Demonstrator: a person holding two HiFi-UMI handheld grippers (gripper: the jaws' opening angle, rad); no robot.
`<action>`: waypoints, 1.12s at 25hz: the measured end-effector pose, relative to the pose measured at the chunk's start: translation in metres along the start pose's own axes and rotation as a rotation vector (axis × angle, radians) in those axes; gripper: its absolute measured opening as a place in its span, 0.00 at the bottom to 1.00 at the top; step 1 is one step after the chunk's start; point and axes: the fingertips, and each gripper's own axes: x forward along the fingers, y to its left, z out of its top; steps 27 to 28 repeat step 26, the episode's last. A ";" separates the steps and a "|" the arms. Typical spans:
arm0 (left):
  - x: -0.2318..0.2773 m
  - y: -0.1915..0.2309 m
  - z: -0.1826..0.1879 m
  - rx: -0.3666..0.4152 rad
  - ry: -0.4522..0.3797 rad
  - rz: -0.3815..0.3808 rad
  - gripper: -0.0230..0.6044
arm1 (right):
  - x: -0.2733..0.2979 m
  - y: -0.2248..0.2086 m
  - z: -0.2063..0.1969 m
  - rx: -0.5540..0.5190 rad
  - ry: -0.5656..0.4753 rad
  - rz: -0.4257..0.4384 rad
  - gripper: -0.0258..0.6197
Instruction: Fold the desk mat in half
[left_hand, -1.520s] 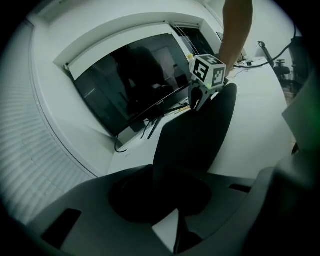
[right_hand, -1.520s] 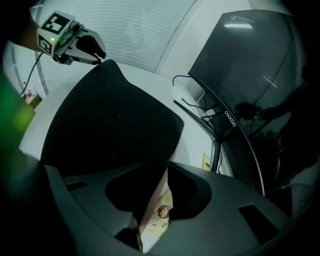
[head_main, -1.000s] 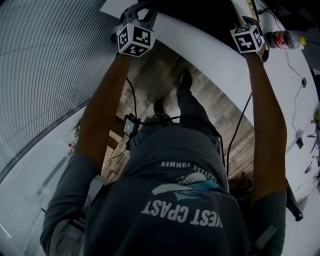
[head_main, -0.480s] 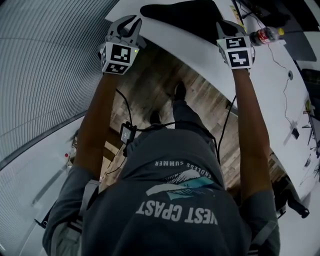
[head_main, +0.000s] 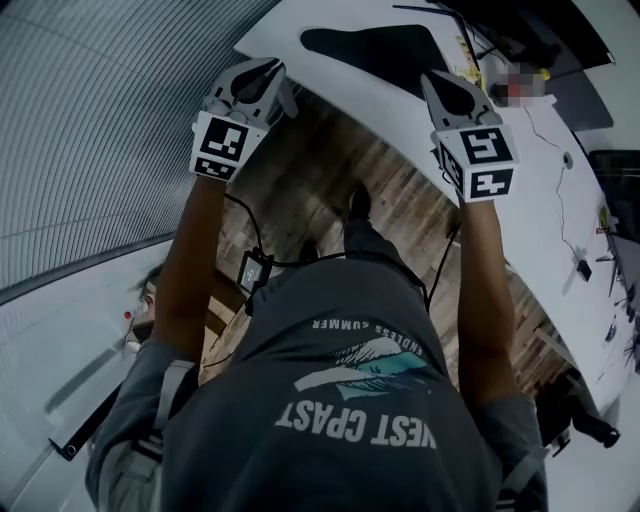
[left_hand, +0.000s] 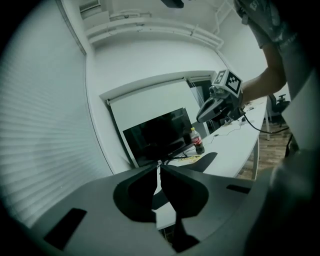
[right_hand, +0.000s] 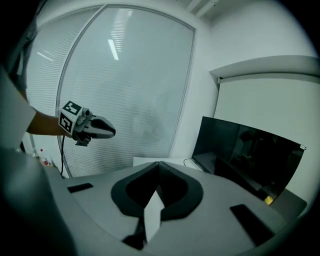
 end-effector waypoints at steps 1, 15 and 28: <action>-0.008 -0.002 0.005 -0.013 -0.014 -0.009 0.09 | -0.009 0.008 0.007 0.010 -0.018 0.010 0.08; -0.117 -0.006 0.025 -0.016 -0.092 -0.035 0.09 | -0.089 0.114 0.087 -0.041 -0.166 0.154 0.08; -0.174 -0.013 -0.008 -0.002 -0.053 -0.029 0.09 | -0.112 0.169 0.103 -0.080 -0.158 0.189 0.08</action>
